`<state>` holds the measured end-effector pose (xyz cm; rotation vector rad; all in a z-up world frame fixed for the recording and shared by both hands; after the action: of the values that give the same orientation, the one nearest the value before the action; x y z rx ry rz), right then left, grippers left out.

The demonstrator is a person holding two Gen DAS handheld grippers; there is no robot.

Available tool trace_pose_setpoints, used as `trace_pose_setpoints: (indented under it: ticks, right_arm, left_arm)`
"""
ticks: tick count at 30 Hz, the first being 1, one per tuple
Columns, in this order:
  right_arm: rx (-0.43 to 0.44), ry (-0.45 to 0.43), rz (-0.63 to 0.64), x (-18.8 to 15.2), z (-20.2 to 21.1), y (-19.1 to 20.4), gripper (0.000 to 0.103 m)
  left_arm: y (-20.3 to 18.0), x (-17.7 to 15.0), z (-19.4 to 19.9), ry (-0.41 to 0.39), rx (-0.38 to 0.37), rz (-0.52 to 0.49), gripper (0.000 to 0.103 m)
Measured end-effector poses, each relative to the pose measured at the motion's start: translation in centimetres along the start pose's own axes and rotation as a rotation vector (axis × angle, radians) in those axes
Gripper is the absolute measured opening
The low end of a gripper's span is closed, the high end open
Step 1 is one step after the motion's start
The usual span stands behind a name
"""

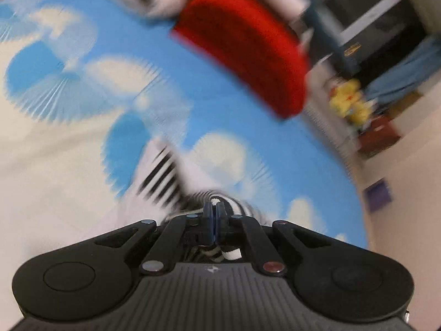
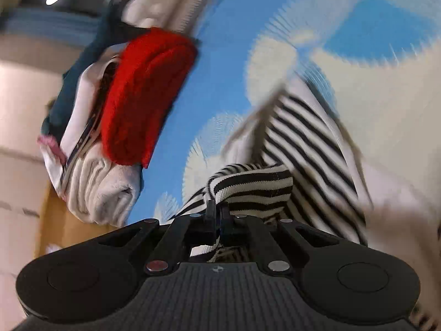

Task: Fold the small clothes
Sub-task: 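Fold the collar end over with the left tool while the right tool grips the hem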

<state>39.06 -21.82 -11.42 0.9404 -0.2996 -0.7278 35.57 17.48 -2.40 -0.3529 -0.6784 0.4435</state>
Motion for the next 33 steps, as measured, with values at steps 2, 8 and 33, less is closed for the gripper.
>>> trace_pose_setpoints:
  ticks: [2,8,33]
  right_arm:
    - [-0.271,-0.017,0.093,-0.3,-0.7,-2.8,0.001]
    - [-0.406,-0.203,0.306,0.5,1.1,-0.9,0.029]
    - [-0.283,-0.139,0.122,0.0,0.1,-2.5,0.006]
  left_arm:
    - [1.6,-3.1,-2.7,0.227,0.045,0.013,0.001]
    - [2.8,-4.5,-4.8,0.272,0.069,0.023,0.042]
    - [2.8,-2.4,-5.0,0.166,0.059,0.023,0.009]
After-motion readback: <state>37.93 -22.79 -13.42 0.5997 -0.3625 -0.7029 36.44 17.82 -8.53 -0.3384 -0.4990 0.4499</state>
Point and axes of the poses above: each gripper's, at about its wrist camera, not at the fingertips, and z roughly against the way its jaws point, y to its left, x to its top, the point moved 8 cm from there along -z, roughly the way its jaws point, and after that the axes turned 12 degrees about -z, right-handed, at the moved point
